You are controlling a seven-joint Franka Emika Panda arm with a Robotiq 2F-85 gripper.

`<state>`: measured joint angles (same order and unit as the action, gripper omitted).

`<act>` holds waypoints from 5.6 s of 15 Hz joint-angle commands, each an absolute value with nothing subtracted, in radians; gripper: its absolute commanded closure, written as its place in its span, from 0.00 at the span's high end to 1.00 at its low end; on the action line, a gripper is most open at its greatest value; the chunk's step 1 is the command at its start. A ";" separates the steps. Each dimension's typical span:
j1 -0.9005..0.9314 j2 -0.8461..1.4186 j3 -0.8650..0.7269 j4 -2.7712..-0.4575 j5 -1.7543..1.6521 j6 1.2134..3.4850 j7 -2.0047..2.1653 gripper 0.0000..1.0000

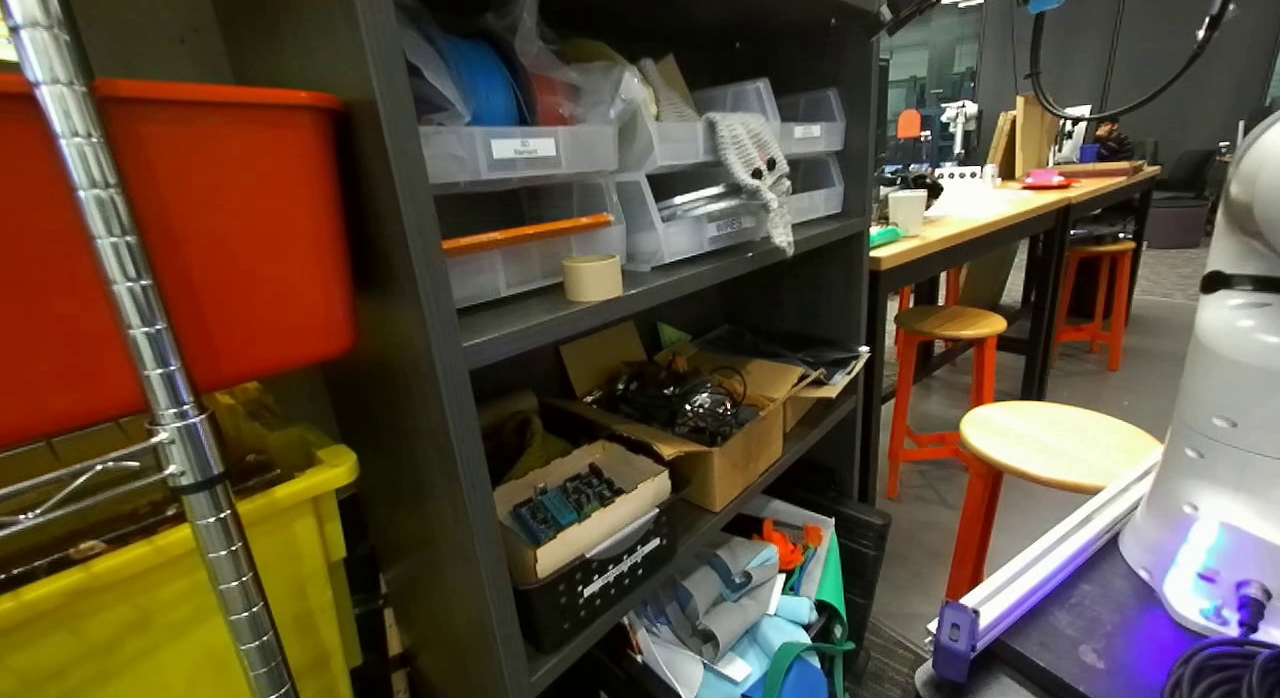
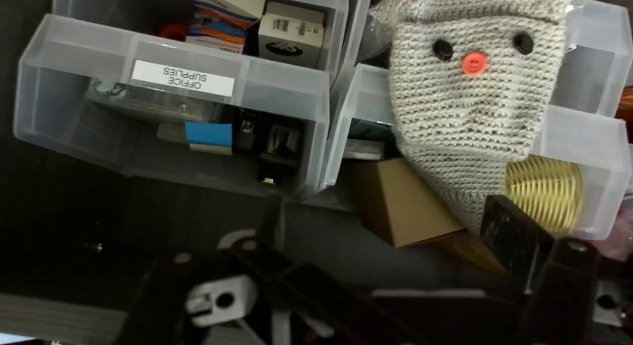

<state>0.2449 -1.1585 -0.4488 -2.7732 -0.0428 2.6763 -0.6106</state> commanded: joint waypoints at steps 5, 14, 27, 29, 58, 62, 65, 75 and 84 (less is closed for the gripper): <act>0.300 -1.158 -0.356 -2.774 -0.037 2.597 -0.620 1.00; 0.391 -1.160 -0.212 -2.775 -0.019 2.667 -0.553 1.00; 0.397 -1.156 0.003 -2.774 -0.035 2.801 -0.261 1.00; 0.355 -1.156 0.047 -2.774 -0.037 2.783 -0.218 1.00; 0.043 -1.045 0.326 -2.660 0.009 3.455 0.025 1.00; -0.012 -0.978 0.380 -2.607 0.024 3.444 0.049 1.00; -0.040 -0.945 0.384 -2.564 0.030 3.428 0.049 1.00; -0.066 -0.907 0.306 -2.519 0.046 3.315 0.077 1.00; -0.059 -0.865 0.277 -2.486 0.030 3.244 0.068 1.00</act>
<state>-0.0616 -0.8948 0.2831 -2.5262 0.0427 3.2794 0.0698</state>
